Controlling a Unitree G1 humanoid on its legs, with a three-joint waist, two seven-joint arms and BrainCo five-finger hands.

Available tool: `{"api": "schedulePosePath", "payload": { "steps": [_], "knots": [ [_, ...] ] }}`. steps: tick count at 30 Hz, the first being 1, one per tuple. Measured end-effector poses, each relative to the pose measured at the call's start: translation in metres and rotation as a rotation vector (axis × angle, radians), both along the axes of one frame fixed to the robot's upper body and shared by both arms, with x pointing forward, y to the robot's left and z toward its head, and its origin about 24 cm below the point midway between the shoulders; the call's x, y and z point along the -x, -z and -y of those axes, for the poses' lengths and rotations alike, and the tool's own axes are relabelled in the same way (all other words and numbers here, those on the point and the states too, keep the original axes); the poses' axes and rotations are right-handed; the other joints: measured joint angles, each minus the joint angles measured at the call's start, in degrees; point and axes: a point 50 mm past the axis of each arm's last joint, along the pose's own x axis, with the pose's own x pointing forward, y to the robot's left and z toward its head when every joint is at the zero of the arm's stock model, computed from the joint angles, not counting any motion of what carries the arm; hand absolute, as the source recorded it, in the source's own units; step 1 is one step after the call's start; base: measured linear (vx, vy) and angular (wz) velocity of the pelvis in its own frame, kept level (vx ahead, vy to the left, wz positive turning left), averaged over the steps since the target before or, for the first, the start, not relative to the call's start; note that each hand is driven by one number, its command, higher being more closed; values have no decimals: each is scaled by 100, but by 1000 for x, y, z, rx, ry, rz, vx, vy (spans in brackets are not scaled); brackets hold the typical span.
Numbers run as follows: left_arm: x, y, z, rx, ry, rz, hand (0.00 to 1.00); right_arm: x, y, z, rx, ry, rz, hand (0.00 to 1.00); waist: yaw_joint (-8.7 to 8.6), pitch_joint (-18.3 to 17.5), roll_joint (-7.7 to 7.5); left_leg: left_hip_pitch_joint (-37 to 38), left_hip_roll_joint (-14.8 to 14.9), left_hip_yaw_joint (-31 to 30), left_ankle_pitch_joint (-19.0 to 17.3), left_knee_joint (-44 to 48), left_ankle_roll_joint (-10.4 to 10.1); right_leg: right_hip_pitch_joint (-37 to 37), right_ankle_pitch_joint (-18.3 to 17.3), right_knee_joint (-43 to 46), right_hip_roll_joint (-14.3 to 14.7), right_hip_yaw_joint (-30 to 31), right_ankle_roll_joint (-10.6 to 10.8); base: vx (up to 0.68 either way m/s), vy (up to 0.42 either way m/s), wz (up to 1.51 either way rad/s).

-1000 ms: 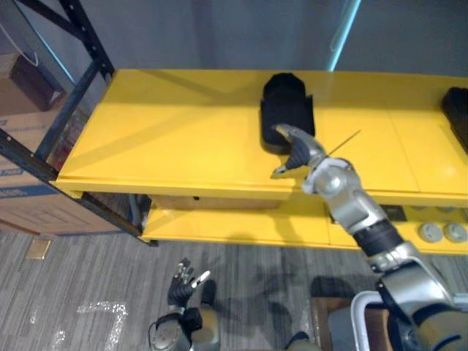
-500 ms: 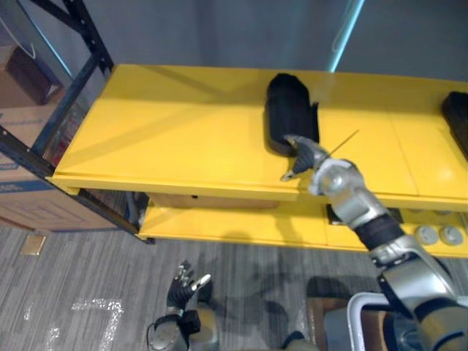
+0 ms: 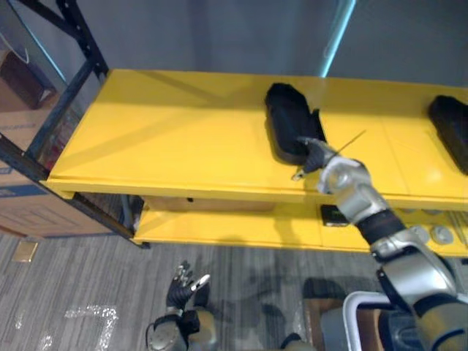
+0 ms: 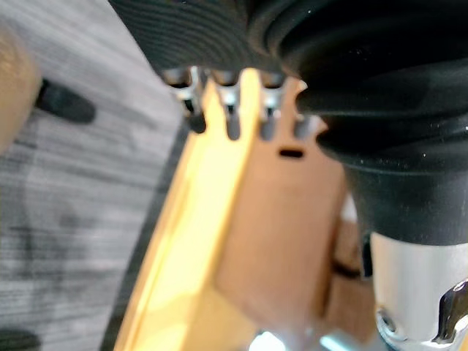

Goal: Walk over and take plastic housings, then place them on the shelf

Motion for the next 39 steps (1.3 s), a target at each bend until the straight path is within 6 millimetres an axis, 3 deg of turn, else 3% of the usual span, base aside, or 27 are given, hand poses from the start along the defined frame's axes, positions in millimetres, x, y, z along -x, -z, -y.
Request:
{"api": "schedulePosePath", "payload": {
  "steps": [12,24,29,39],
  "knots": [
    [0,0,-2,-8,7,-2,0,2,-13,0,13,-48,64,0,-10,-21,-2,87,30,212,-6,0,6,1,28,-47,10,120,-9,-22,-2,-4],
    [2,1,-7,-28,19,-8,0,7,-5,8,6,-28,41,0,-102,-121,-21,111,24,257,-13,0,17,25,101,-129,15,156,-6,-21,-1,-1],
    [3,2,-7,-27,20,-17,0,12,7,10,13,-54,-34,0,-154,-323,-3,106,21,267,-5,0,4,27,110,-160,19,157,-1,0,0,0],
    [8,5,-9,-29,16,-47,0,16,12,19,28,-55,-148,0,-159,-329,0,191,16,434,-44,-1,39,92,164,-286,14,240,-20,-33,3,-4]
  ]
}}
